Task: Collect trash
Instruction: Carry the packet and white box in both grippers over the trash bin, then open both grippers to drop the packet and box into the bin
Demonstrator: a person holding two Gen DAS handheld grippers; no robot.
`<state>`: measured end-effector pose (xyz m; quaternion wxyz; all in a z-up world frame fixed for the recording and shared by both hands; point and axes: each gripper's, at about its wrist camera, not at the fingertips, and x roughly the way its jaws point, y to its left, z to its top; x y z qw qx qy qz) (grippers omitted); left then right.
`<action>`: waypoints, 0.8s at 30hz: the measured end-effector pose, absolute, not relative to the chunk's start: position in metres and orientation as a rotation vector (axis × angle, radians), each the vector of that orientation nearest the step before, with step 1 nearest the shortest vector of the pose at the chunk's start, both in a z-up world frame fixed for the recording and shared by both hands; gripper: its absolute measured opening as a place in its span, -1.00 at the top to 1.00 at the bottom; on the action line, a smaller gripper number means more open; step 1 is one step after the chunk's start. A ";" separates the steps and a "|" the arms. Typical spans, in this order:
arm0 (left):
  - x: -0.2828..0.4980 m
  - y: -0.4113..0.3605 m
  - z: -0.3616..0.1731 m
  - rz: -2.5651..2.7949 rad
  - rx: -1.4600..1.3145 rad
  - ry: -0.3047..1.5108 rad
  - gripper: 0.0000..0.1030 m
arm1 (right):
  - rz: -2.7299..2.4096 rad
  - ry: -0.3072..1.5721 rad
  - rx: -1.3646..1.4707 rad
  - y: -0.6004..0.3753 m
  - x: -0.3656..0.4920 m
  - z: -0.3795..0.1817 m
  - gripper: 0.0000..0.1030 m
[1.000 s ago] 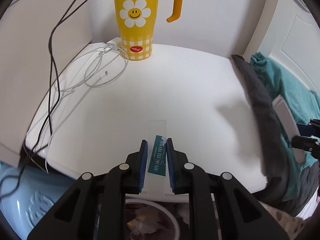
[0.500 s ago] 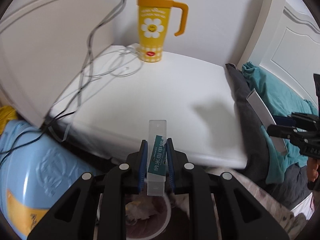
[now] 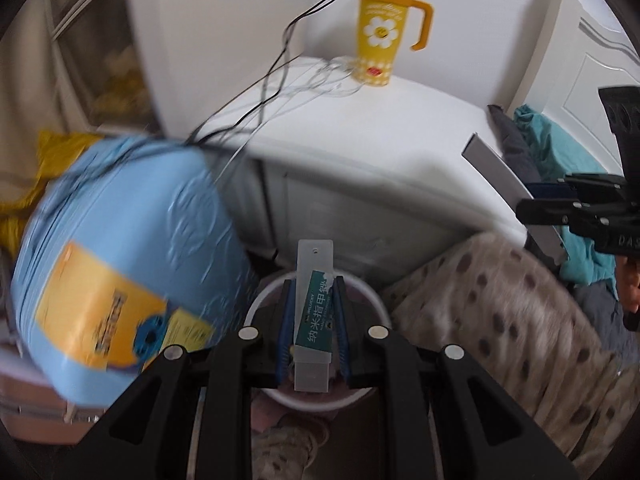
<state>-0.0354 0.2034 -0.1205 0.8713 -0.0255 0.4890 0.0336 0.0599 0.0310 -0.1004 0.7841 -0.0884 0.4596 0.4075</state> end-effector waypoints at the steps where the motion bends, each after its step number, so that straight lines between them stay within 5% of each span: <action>1: -0.042 0.209 -0.125 0.077 -0.062 1.030 0.64 | 0.896 1.001 -0.207 0.040 0.057 -0.104 0.41; 24: -0.039 0.246 -0.252 -0.109 -0.099 1.137 0.63 | 1.162 1.123 -0.750 0.144 0.056 -0.208 0.41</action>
